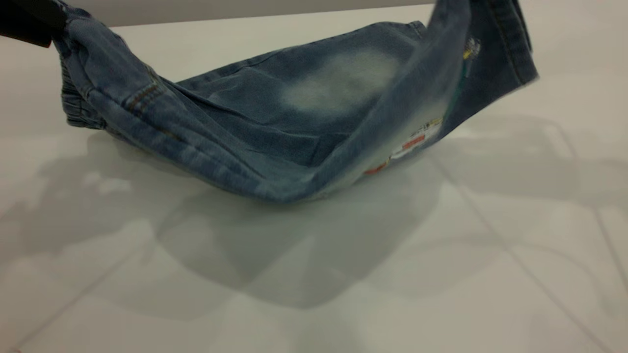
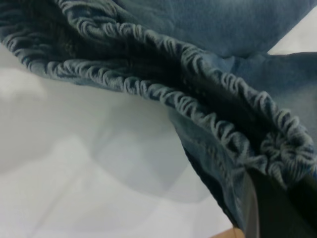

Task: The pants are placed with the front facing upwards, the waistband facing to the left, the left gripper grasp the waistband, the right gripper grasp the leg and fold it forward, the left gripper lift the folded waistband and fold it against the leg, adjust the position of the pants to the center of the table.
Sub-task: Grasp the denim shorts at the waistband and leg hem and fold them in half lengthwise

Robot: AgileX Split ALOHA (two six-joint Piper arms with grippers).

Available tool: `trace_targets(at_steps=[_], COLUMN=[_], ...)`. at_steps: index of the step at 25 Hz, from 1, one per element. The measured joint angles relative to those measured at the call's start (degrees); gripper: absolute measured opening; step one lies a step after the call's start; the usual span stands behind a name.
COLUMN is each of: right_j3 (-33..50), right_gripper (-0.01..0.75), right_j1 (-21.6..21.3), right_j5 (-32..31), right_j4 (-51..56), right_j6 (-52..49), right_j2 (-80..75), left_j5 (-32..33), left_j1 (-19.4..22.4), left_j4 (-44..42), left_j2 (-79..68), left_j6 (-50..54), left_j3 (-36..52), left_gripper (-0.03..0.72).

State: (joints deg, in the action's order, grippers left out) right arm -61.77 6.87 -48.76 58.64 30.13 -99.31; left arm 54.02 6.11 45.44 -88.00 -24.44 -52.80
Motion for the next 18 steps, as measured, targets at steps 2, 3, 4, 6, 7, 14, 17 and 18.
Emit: trace_targets(at_steps=[2,3,4,6,7,14,17,18], right_j3=[-3.35,-4.71,-6.34,-9.65,-11.00,-21.03,-24.07,-24.82], right_gripper=[0.017,0.017,0.017,0.017,0.017,0.017,0.017,0.017], right_j1=[0.00,0.00,0.00,0.00,0.00,0.00,0.00,0.00], right_j5=[0.00,0.00,0.05,0.05,0.11,0.07,0.07,0.13], right_j4=[0.13,0.13,0.34,1.32,1.56,1.40,1.40,1.46], right_j6=[0.00,0.00,0.00,0.00,0.00,-1.27,-1.69,-1.83], right_j2=[-2.80,-4.31,-5.53,-8.31,-9.61,-17.34,-20.33,-21.15], left_j5=[-0.90,-1.39,-1.80,-2.95,-3.63,-8.96,-11.12,-11.72], left_j1=[0.00,0.00,0.00,0.00,0.00,0.00,0.00,0.00], left_j4=[-0.37,-0.76,-0.99,-1.94,-2.46,-8.19,-10.38,-11.04], left_j2=[0.00,0.00,0.00,0.00,0.00,0.00,0.00,0.00], left_j6=[1.20,2.10,2.94,5.00,6.02,14.40,18.31,19.60], left_j3=[0.00,0.00,0.05,0.05,0.05,0.05,0.10,0.10], left_gripper=[0.099,0.099,0.099,0.099,0.099,0.099,0.099,0.099])
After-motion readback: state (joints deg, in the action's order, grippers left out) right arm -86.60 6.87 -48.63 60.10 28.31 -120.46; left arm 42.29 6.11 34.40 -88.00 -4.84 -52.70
